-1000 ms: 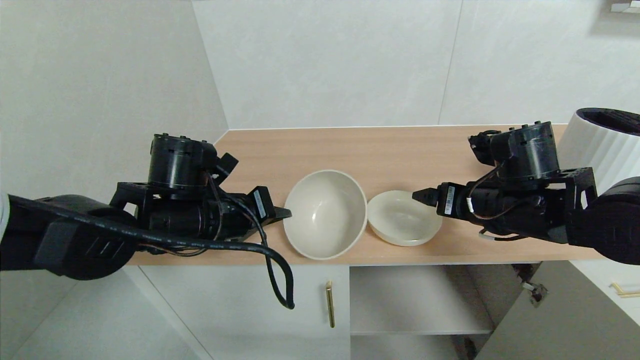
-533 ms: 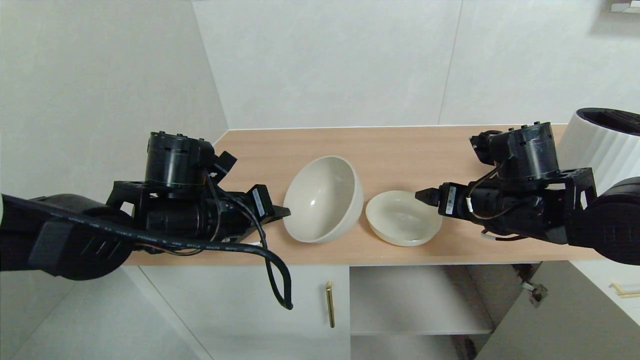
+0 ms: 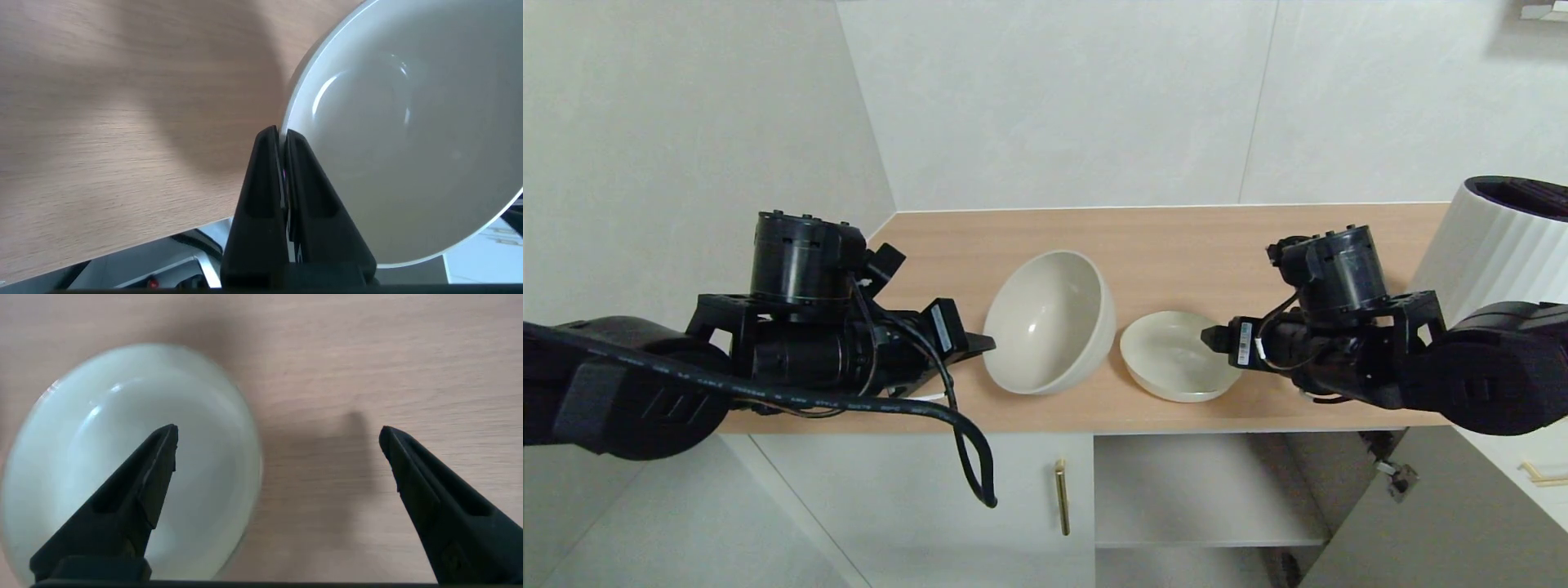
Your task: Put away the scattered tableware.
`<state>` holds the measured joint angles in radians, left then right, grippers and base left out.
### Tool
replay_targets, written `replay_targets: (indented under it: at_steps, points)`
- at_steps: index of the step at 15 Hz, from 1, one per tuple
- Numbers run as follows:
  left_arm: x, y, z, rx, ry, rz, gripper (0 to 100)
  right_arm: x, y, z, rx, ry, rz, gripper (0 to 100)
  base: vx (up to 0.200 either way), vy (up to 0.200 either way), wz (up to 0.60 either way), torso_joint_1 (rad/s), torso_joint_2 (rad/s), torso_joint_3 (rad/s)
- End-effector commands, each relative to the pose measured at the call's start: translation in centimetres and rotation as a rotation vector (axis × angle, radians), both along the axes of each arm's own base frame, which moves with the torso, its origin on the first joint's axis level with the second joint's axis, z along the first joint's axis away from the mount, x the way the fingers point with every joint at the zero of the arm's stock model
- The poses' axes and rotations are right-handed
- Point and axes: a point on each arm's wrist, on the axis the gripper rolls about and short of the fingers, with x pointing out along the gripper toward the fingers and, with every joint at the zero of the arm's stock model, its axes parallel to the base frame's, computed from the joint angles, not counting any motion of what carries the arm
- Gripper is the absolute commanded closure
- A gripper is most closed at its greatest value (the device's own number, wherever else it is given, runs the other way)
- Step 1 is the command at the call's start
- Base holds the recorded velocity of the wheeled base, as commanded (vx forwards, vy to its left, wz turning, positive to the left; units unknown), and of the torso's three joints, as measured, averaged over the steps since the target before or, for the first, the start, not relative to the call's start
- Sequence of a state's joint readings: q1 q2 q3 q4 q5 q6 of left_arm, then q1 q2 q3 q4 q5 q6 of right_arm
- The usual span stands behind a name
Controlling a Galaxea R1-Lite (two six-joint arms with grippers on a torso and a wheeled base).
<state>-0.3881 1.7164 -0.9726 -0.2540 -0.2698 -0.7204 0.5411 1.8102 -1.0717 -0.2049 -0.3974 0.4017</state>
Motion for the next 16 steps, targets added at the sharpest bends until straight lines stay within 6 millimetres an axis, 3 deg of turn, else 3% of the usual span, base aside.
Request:
replay_targets:
  at_steps: [1,6,7,16]
  points:
    - [-0.08,0.03,0.14,-0.002,-0.004,0.000,100,0.32,0.27,-0.76,-0.011,0.019,0.002,0,0.000,0.000,0.00,0.000,0.00,0.000]
    - [-0.08,0.03,0.14,-0.002,-0.004,0.000,100,0.30,0.26,-0.71,-0.010,0.017,0.002,0,0.000,0.000,0.00,0.000,0.00,0.000]
    - [-0.08,0.03,0.14,-0.002,-0.004,0.000,100,0.30,0.26,-0.71,-0.010,0.017,0.002,100,0.000,0.000,0.00,0.000,0.00,0.000]
    - [-0.10,0.04,0.19,-0.002,-0.006,0.001,100,-0.08,0.16,-0.08,0.001,0.007,0.010,100,0.000,0.000,0.00,0.000,0.00,0.000]
